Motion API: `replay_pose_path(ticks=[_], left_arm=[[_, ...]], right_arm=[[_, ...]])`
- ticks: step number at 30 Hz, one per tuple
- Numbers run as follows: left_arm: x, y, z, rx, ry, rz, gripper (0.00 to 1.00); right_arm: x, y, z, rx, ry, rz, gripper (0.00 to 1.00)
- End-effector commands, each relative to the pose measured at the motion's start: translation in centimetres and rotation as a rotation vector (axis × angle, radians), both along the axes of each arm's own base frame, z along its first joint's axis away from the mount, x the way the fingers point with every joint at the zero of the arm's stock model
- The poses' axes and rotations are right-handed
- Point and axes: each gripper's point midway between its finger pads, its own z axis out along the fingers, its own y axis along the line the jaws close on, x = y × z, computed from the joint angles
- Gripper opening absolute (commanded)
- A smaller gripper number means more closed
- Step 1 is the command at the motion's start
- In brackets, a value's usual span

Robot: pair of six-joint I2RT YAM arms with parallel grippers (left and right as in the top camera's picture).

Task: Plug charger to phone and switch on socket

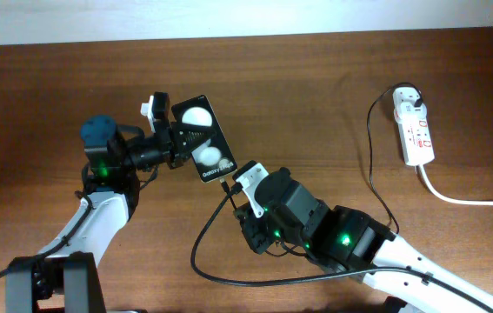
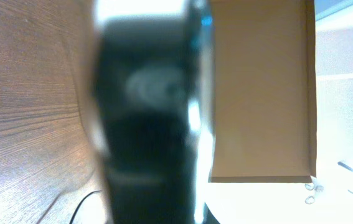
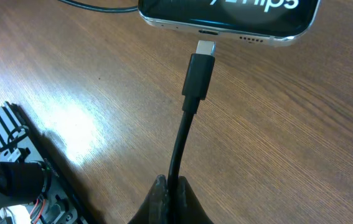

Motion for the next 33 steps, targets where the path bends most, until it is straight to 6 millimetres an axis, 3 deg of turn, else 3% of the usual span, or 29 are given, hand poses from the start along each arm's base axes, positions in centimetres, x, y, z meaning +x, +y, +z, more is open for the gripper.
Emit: replay_pose_path(ticks=[1, 33], left_arm=[[-0.17, -0.17, 0.48, -0.005, -0.009, -0.019, 0.00], [-0.18, -0.17, 0.49, 0.004, -0.038, -0.021, 0.00]], right_arm=[[0.21, 0.18, 0.33, 0.014, 0.004, -0.009, 0.04], [0.81, 0.87, 1.30, 0.075, 0.002, -0.047, 0.04]])
